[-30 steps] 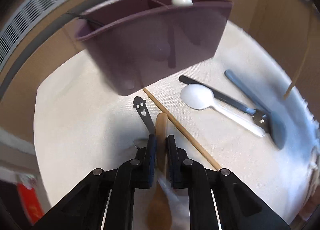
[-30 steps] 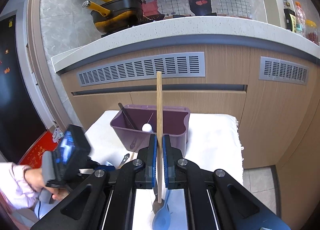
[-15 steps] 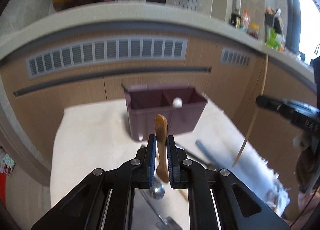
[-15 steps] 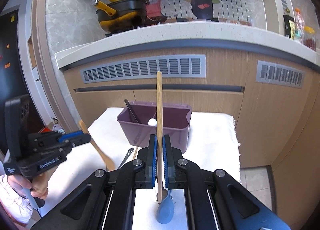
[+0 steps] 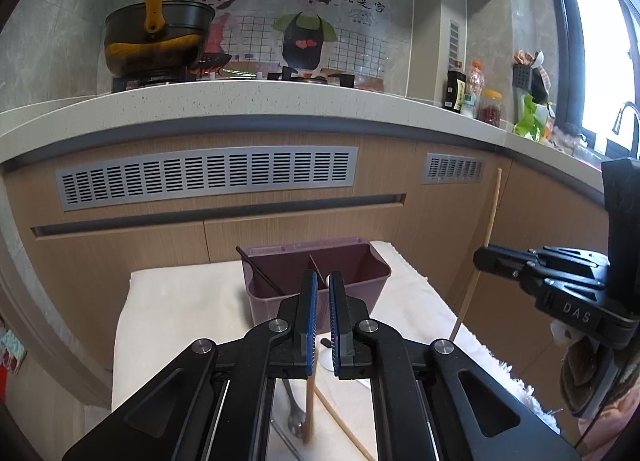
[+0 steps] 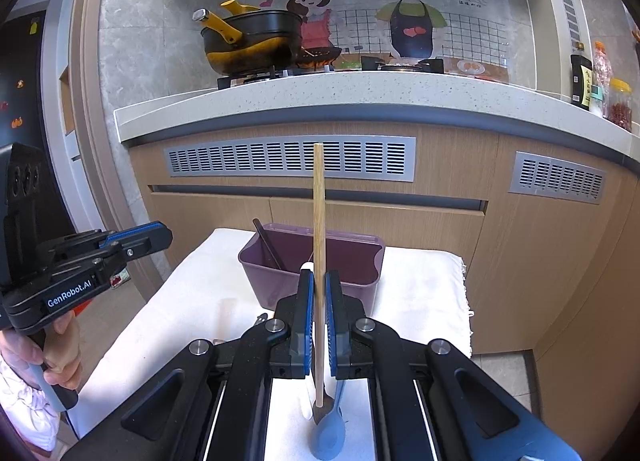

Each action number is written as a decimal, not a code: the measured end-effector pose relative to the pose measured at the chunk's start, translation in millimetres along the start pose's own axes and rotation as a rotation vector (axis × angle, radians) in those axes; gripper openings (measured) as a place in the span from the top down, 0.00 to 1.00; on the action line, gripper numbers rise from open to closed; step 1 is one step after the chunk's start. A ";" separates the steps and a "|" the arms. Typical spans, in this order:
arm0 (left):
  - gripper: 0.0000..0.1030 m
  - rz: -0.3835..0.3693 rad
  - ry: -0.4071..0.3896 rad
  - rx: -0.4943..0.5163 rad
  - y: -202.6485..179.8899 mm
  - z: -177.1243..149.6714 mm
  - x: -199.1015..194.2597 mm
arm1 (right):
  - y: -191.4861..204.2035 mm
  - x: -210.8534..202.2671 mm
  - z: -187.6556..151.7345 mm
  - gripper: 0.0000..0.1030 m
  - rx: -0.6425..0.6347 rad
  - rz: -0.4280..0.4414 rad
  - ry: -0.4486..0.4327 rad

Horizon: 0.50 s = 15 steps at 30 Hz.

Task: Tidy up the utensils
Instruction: 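Lift the wooden spoon and chopstick up above the caddy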

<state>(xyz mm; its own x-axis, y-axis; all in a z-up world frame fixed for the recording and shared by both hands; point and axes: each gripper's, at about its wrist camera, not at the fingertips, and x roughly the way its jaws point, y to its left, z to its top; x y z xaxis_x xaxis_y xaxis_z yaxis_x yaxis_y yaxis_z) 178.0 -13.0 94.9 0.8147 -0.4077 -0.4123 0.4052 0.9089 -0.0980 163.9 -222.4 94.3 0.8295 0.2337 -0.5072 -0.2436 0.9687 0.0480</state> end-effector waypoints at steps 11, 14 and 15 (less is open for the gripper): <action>0.89 -0.083 0.367 0.040 -3.9 -47.5 70.0 | -8.0 9.4 -11.8 0.94 0.015 -0.004 0.043; 0.72 -0.080 0.515 0.000 -1.7 -71.4 107.2 | -12.6 12.1 -16.1 0.94 0.024 -0.001 0.053; 0.70 -0.082 0.565 -0.031 1.5 -79.0 122.3 | -14.2 13.0 -17.3 0.94 0.027 0.001 0.055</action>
<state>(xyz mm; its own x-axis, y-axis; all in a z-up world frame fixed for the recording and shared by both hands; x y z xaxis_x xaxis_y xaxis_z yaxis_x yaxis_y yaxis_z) 245.5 -54.5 -27.3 0.4292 -0.3749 -0.8217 0.4386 0.8818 -0.1732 169.5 -234.5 72.2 0.8001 0.2302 -0.5540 -0.2297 0.9706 0.0716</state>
